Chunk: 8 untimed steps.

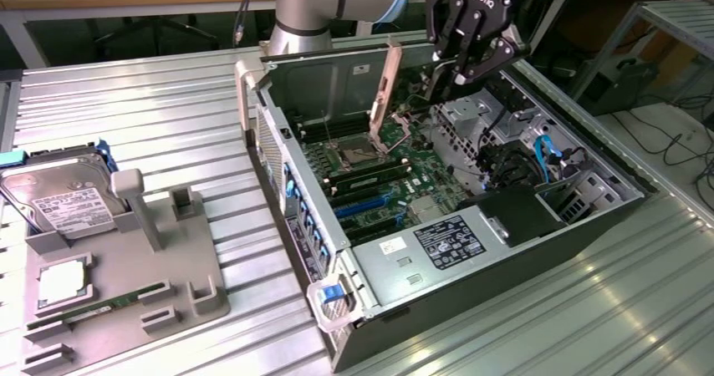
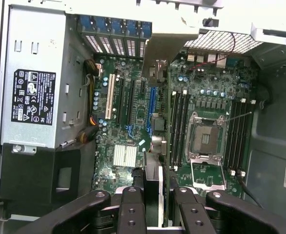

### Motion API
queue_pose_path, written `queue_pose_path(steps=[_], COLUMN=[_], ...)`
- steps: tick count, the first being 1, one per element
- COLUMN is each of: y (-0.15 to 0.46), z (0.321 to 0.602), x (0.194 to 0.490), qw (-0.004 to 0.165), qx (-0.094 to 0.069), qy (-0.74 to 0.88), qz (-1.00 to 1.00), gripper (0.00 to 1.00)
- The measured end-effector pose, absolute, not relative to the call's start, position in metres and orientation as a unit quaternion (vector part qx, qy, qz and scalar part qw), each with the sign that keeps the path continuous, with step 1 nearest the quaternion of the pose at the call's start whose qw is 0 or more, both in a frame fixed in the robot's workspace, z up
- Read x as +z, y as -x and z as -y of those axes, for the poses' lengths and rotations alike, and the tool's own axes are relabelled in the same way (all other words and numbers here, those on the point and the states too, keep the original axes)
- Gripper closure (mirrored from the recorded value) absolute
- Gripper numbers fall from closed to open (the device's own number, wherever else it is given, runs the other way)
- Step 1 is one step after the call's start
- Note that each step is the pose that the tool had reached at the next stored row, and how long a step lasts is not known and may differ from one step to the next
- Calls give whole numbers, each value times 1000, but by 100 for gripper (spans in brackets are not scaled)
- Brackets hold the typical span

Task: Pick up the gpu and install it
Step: 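Insert the gpu into the slot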

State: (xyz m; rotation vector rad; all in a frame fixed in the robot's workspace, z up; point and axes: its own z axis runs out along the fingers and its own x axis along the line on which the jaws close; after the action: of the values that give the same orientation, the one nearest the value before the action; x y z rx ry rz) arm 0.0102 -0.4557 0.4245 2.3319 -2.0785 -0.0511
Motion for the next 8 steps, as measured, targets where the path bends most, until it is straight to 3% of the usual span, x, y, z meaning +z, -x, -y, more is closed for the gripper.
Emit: queue_pose_path(steps=[8], y=[-10], z=[456], x=[420], qw=[8], qx=[-17], qy=[-746], qz=[665], gripper=[73])
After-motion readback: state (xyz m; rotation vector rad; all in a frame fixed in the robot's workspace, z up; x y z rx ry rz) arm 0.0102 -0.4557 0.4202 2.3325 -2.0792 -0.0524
